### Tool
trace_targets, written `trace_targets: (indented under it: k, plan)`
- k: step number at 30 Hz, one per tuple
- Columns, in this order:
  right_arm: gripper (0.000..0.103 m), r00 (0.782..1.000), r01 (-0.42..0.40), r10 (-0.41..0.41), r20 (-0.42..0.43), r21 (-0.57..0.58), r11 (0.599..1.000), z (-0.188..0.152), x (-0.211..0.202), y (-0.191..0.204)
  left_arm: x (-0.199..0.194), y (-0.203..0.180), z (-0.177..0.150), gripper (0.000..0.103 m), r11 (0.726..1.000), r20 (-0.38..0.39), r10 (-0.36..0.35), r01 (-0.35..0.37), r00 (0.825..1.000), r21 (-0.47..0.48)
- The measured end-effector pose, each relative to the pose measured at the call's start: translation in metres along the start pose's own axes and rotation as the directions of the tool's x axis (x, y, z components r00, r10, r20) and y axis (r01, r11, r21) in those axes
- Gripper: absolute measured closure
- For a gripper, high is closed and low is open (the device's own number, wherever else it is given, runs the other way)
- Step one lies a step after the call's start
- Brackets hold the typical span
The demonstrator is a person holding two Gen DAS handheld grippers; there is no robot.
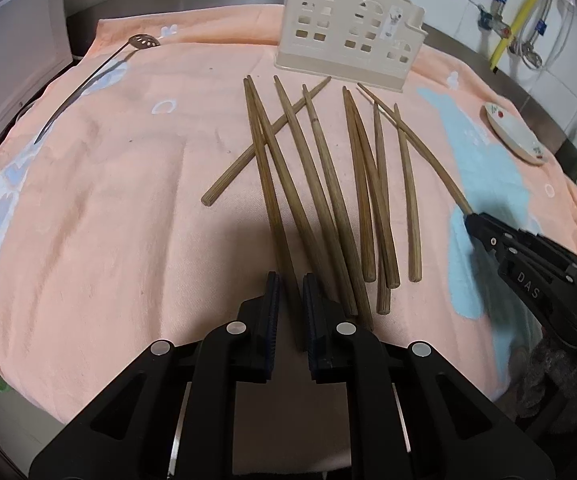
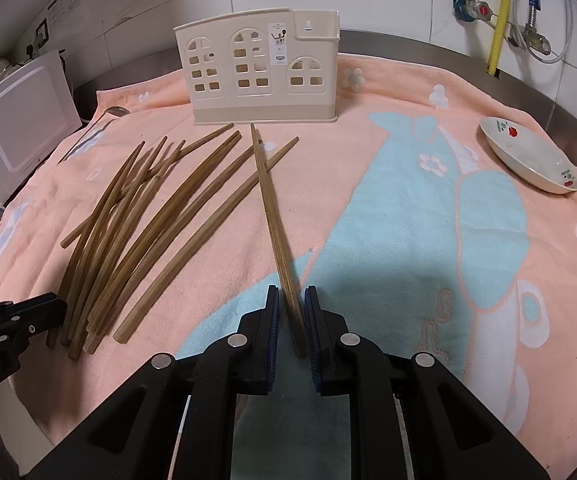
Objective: Organize utensils
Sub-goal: 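Close left gripper on another wooden chopstick while right gripper holds its chopstick, then lift both held chopsticks and carry them above the white utensil holder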
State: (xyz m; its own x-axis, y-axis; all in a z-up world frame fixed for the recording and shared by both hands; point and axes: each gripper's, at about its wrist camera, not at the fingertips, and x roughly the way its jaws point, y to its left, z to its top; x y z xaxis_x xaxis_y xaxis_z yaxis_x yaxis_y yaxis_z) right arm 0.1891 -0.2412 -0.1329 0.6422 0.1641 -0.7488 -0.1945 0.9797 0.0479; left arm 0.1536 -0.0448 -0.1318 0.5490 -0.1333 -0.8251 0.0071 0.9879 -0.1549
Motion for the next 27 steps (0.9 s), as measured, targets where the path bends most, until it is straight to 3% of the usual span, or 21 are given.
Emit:
trace_targets:
  k: [10, 16, 22, 27]
  plan:
    - [0.093, 1.0, -0.005, 0.005, 0.018, 0.02, 1.0, -0.001, -0.01, -0.001, -0.01, 0.011, 0.005, 0.097, 0.999, -0.008, -0.006, 0.006, 1.0, 0.051]
    - [0.093, 0.995, -0.001, 0.001, 0.097, 0.002, 1.0, 0.01, -0.038, 0.005, -0.04, 0.018, 0.018, 0.097, 0.998, 0.098, -0.041, 0.036, 0.994, 0.056]
    - [0.093, 0.982, -0.006, 0.01, 0.191, -0.023, 1.0, 0.038, -0.072, 0.011, -0.069, 0.022, 0.042, 0.097, 0.994, 0.238, -0.071, 0.05, 0.969, 0.092]
    - [0.093, 0.974, -0.008, 0.021, 0.227, -0.055, 0.998, 0.067, -0.083, 0.017, -0.074, 0.025, 0.065, 0.097, 0.988, 0.282, -0.099, 0.062, 0.954, 0.139]
